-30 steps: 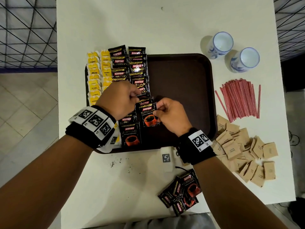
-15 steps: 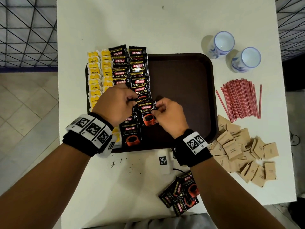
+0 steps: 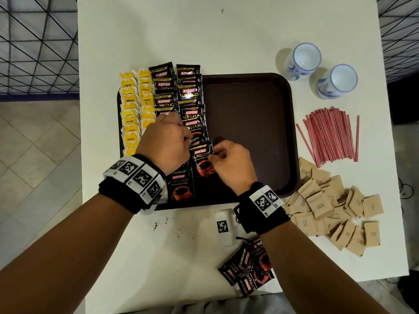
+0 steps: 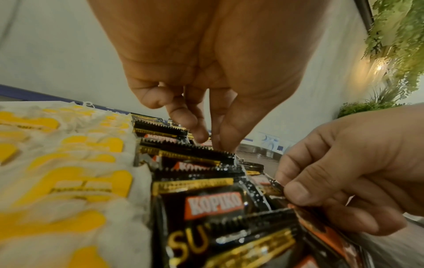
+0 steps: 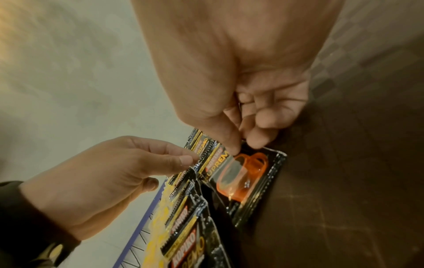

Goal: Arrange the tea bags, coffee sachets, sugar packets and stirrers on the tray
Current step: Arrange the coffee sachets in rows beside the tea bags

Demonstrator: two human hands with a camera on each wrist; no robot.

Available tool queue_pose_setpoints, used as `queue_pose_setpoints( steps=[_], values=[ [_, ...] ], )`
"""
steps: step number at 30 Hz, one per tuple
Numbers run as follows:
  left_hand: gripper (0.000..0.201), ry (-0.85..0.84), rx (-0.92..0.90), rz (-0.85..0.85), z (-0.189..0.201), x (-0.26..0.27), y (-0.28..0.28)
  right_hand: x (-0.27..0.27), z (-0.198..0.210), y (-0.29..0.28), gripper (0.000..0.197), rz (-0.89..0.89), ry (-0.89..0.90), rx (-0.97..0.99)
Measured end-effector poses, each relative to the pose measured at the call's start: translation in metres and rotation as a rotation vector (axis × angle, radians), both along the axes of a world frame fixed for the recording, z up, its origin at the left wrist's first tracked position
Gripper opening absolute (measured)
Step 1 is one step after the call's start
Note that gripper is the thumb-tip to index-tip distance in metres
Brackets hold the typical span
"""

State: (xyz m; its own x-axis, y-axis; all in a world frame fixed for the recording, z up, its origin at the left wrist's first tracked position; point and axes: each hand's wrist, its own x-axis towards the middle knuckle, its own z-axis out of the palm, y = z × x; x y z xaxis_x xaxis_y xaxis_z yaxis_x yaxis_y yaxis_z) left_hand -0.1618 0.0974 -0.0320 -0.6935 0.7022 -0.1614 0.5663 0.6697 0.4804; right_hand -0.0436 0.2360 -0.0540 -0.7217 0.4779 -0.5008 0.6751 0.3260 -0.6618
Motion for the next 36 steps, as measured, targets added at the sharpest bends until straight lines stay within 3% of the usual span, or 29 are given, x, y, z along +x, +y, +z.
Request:
queue_pose_setpoints(
  steps=[5, 8, 13, 23, 36],
  values=[
    [0.015, -0.013, -0.005, 0.009, -0.002, -0.002, 0.0, -0.002, -0.002, -0.001, 0.004, -0.048, -0.023, -0.07],
    [0.015, -0.024, -0.011, 0.028, -0.001, -0.004, 0.0, 0.002, -0.002, 0.006, 0.019, -0.101, -0.042, -0.103],
    [0.015, -0.027, -0.021, 0.011, 0.002, -0.007, 0.003, 0.004, 0.004, 0.007, 0.015, -0.19, -0.014, -0.179],
    [0.017, -0.008, -0.064, 0.036, -0.002, -0.005, 0.006, -0.004, -0.003, -0.004, 0.014, -0.127, 0.022, -0.139],
    [0.03, 0.04, 0.018, -0.024, -0.008, -0.005, 0.002, -0.006, -0.009, -0.009, 0.019, -0.104, 0.038, -0.121]
  ],
)
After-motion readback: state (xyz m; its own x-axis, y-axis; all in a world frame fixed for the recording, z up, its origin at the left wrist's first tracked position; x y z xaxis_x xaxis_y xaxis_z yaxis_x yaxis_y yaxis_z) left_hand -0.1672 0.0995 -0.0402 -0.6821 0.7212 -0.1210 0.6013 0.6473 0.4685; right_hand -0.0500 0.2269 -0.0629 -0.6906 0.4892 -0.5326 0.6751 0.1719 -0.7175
